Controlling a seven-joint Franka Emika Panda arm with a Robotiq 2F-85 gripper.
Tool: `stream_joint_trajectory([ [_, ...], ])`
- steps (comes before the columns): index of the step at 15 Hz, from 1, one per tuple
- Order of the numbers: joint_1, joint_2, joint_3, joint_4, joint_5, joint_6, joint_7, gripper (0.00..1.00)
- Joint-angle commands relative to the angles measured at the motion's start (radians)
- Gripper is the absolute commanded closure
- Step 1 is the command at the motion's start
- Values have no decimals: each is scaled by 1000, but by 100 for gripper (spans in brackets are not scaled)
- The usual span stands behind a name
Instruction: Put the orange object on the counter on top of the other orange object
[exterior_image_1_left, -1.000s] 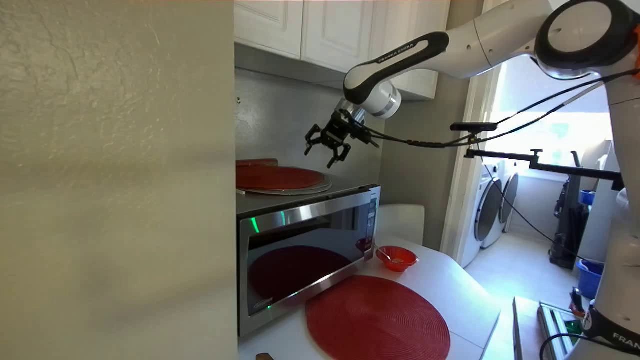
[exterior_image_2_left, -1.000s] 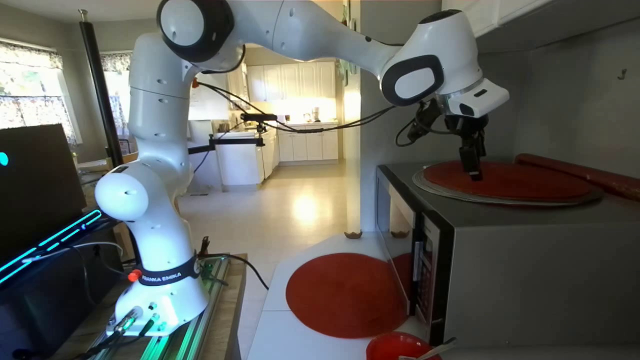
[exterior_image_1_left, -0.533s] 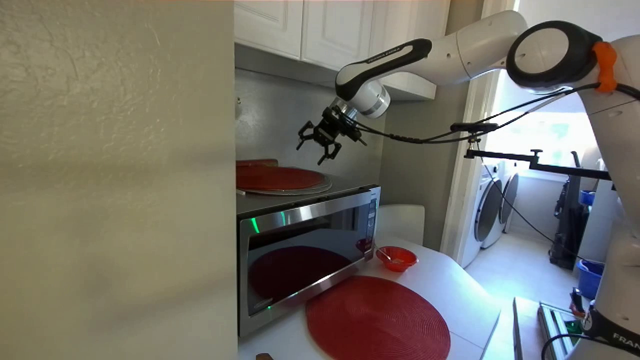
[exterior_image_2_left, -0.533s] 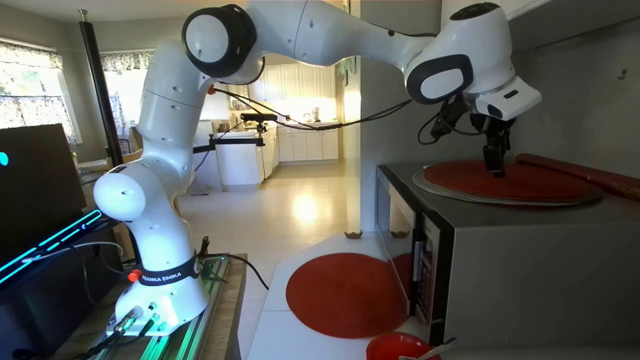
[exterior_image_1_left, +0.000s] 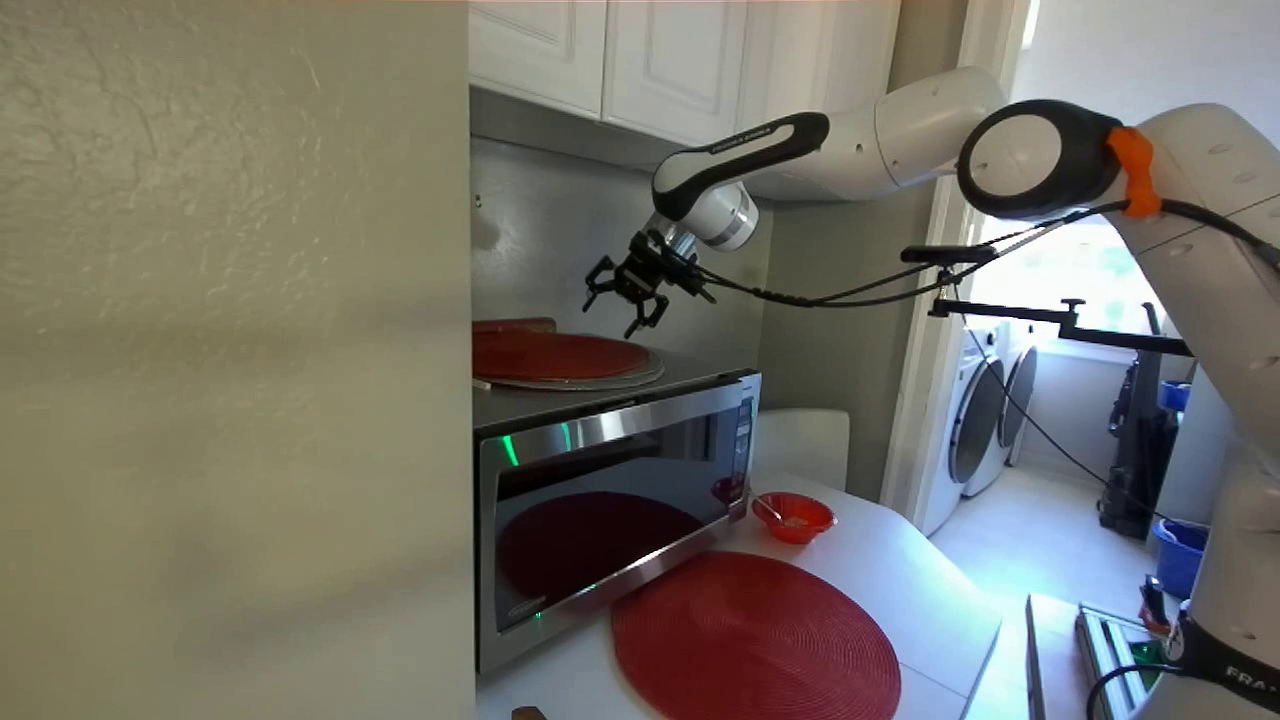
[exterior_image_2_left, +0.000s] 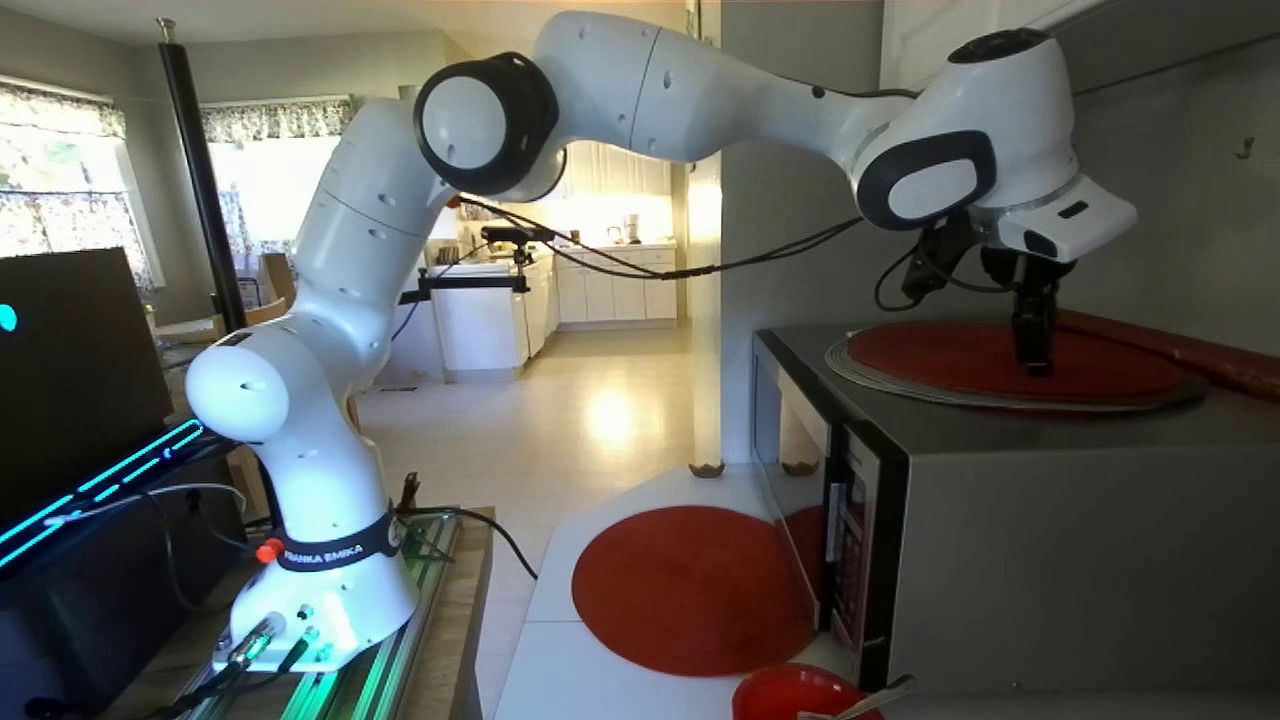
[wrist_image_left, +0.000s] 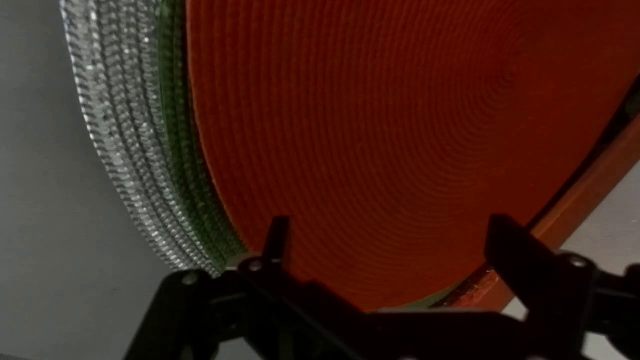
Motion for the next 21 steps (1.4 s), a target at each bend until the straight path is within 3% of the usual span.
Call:
stream_joint_trajectory([
  [1, -16, 80, 1, 132, -41, -56, 22, 0],
  [9, -30, 141, -6, 233, -88, -118, 24, 0],
  [21, -26, 168, -5, 264, -122, -144, 21, 0],
])
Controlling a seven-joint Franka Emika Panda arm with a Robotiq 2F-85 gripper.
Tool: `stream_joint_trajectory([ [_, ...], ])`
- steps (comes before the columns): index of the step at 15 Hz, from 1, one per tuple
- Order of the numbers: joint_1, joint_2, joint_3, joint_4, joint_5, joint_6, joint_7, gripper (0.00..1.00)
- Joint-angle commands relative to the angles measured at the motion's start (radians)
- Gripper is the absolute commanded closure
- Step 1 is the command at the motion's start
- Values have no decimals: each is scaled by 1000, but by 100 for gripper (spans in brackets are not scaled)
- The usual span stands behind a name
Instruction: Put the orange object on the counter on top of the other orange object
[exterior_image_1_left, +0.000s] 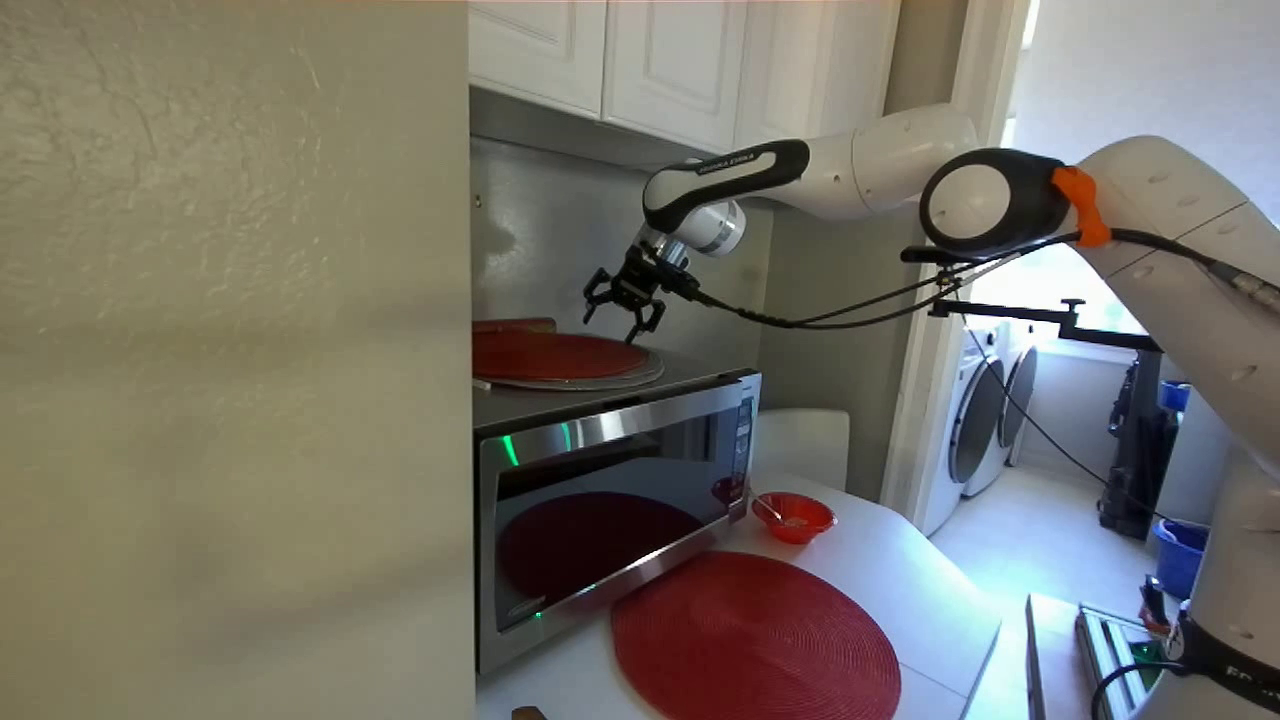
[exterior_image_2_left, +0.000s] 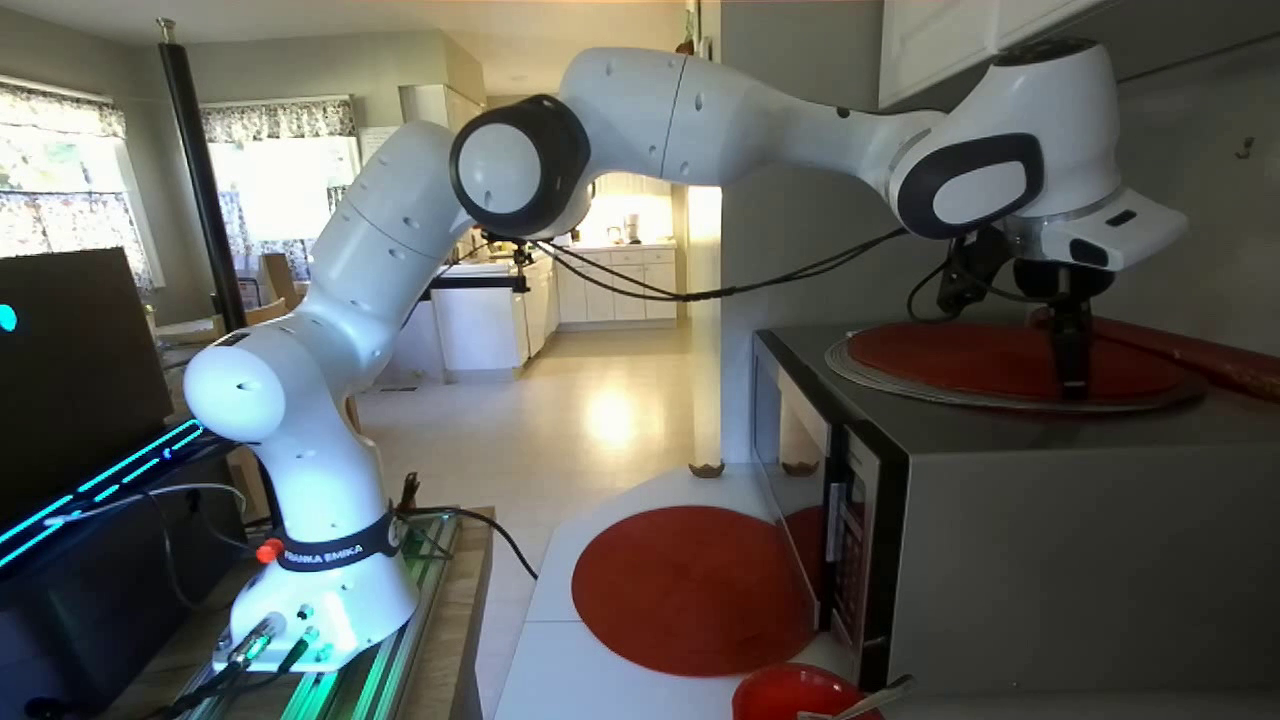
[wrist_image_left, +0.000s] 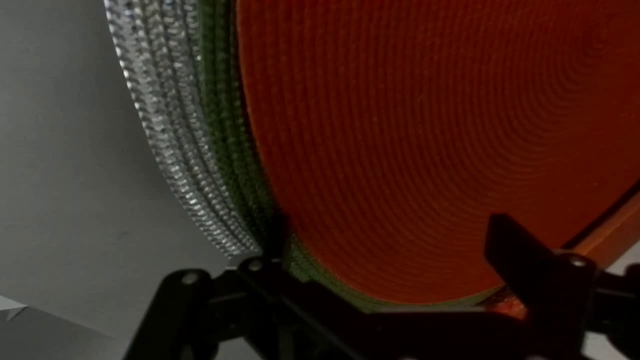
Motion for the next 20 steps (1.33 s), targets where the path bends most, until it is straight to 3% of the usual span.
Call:
stream_joint_trajectory([
  [1, -5, 28, 5, 60, -22, -31, 21, 0],
  [20, 24, 30, -18, 57, -128, -44, 12, 0],
])
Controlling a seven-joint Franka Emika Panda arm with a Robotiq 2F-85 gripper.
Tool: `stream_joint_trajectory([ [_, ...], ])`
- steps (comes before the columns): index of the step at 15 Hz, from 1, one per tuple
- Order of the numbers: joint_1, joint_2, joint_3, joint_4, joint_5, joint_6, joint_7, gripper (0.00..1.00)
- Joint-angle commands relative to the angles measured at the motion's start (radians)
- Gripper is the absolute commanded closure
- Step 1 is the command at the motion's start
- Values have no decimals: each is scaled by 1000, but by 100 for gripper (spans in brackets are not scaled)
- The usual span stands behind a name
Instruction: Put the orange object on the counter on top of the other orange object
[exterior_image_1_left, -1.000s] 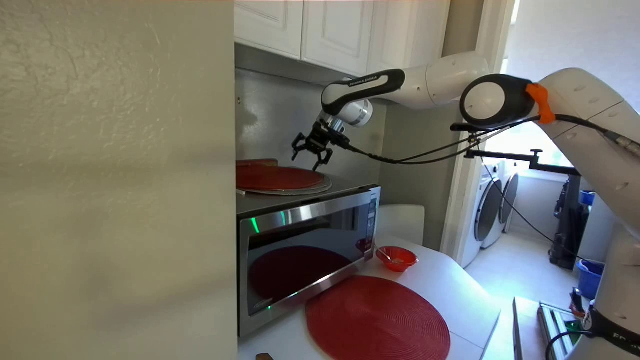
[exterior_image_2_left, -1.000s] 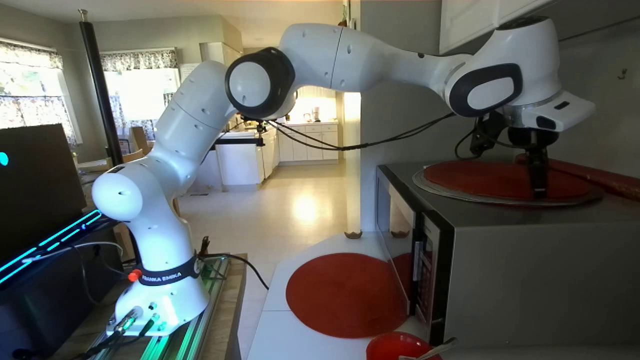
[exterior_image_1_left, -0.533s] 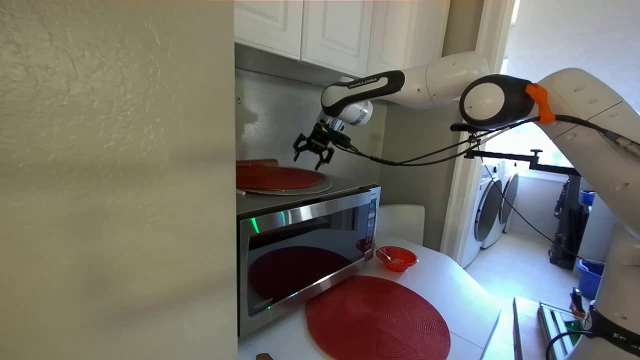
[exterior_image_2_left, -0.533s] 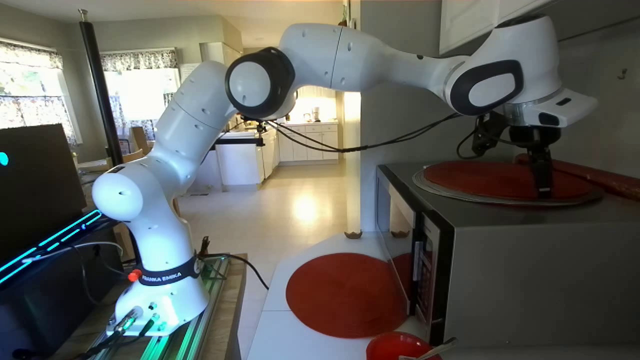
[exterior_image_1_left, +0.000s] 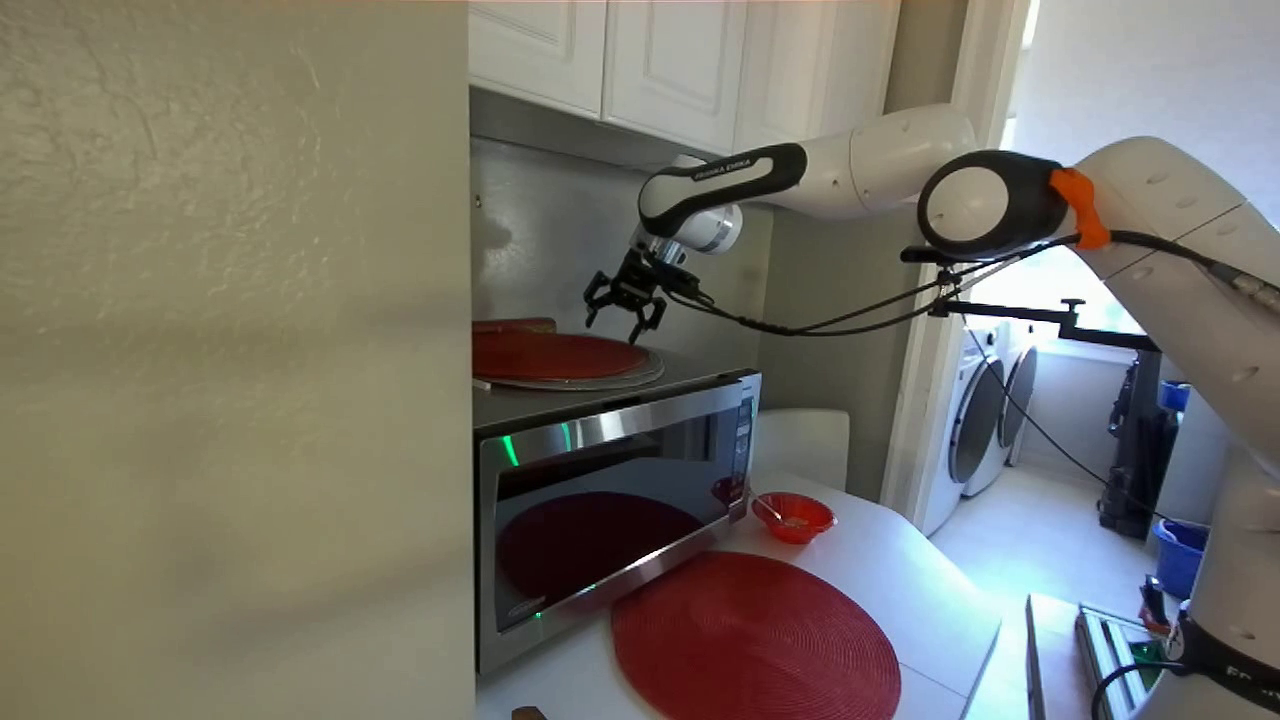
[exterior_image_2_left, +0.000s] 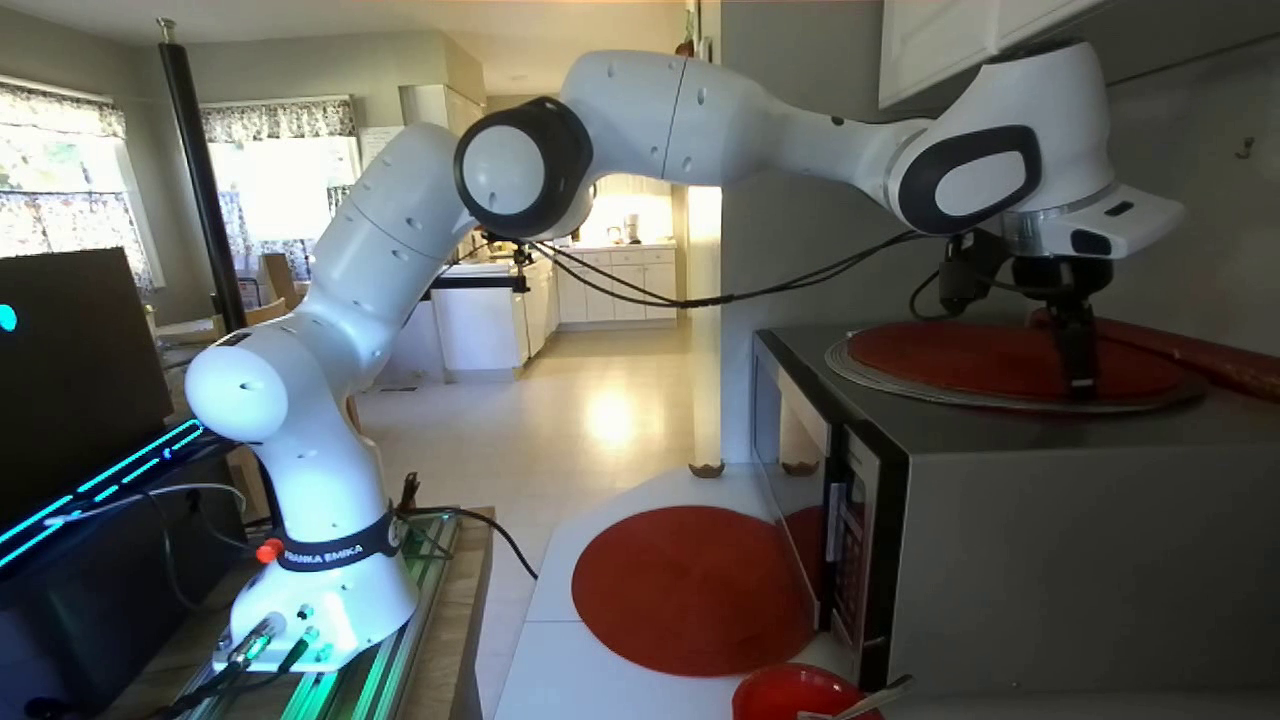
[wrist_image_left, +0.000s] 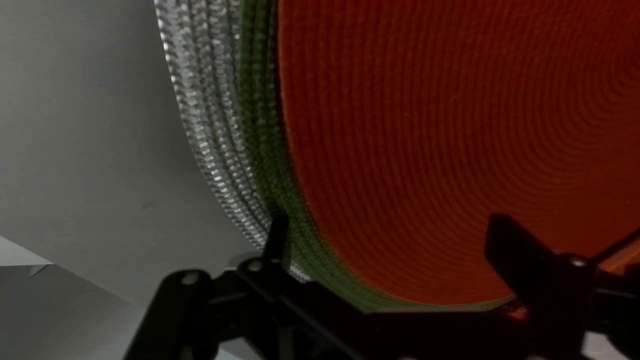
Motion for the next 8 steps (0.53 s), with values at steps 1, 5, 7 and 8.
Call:
stream_joint_trajectory([
  [1, 7, 22, -5, 39, -27, -31, 12, 0],
  [5, 16, 18, -8, 28, -23, -24, 6, 0],
  [7, 21, 15, -7, 23, -24, -23, 3, 0],
  [8, 23, 14, -6, 20, -22, -22, 1, 0],
])
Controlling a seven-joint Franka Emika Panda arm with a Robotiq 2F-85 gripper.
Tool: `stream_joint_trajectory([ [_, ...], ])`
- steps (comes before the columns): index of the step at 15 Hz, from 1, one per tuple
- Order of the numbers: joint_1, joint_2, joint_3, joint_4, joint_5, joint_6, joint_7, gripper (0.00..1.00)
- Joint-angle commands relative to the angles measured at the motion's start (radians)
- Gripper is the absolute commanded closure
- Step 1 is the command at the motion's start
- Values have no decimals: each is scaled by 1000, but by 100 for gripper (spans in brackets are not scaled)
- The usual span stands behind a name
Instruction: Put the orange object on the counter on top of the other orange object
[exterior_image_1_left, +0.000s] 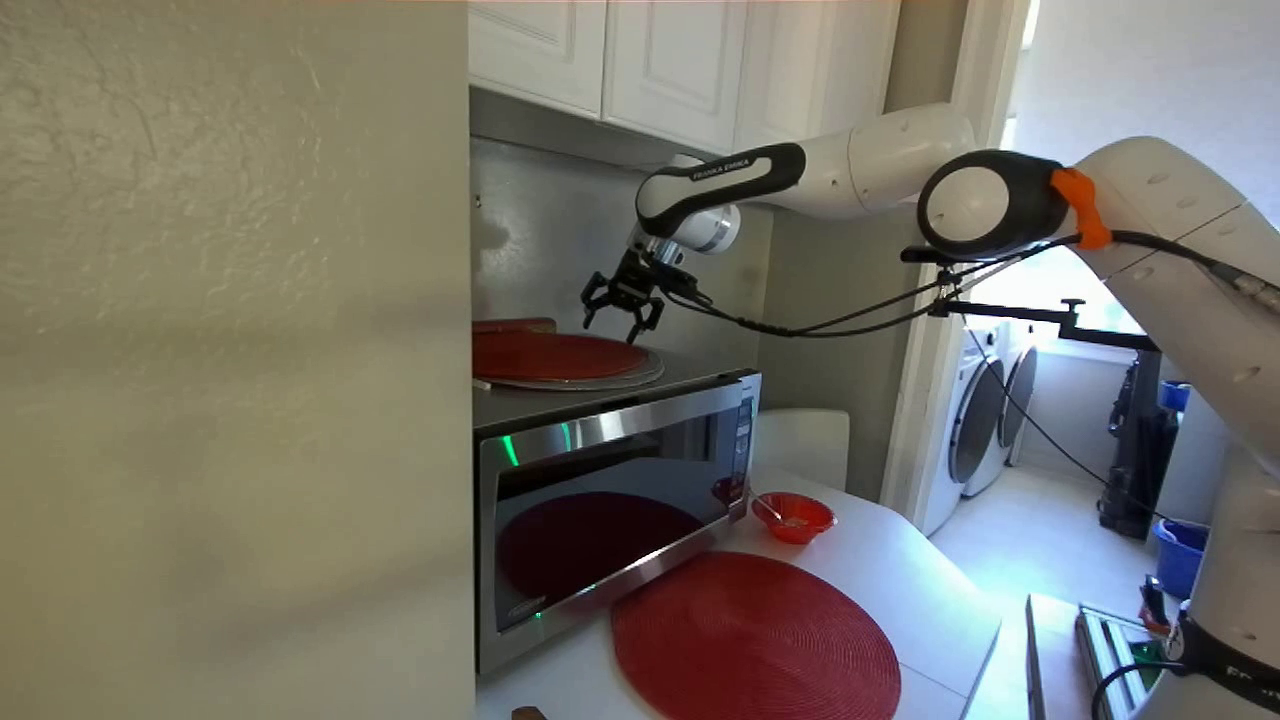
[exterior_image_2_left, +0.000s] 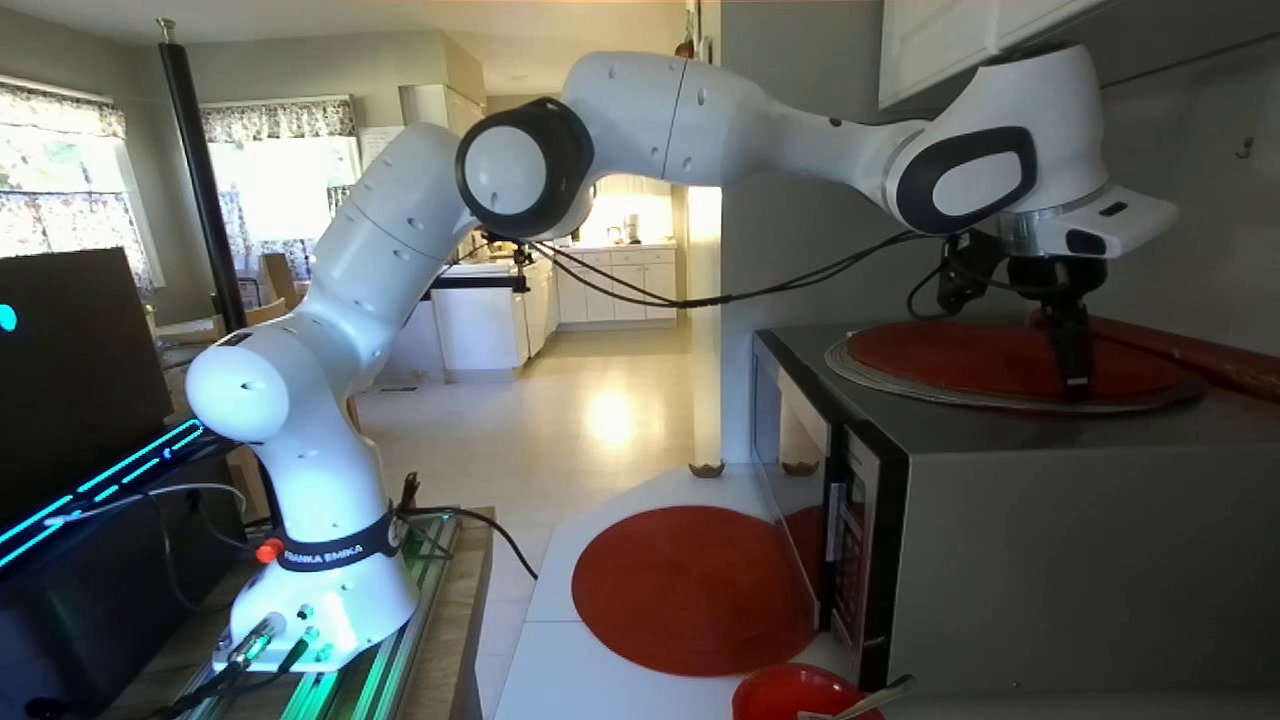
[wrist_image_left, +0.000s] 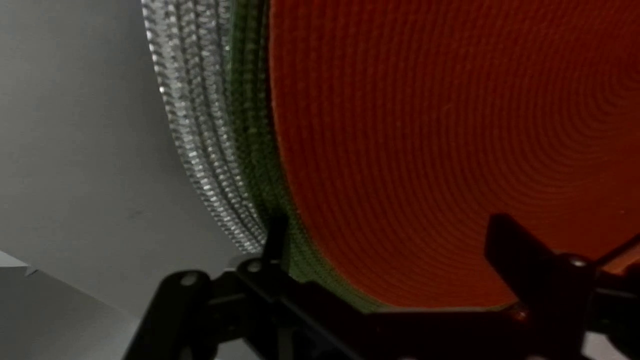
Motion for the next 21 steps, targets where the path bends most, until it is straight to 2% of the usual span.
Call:
stream_joint_trajectory([
  [1, 17, 12, -5, 16, -20, -18, 1, 0],
  [14, 5, 10, 17, 12, 3, -21, 1, 0],
  [16, 4, 10, 16, 10, 2, -21, 3, 26],
  [21, 7, 9, 6, 1, 6, -21, 2, 63],
])
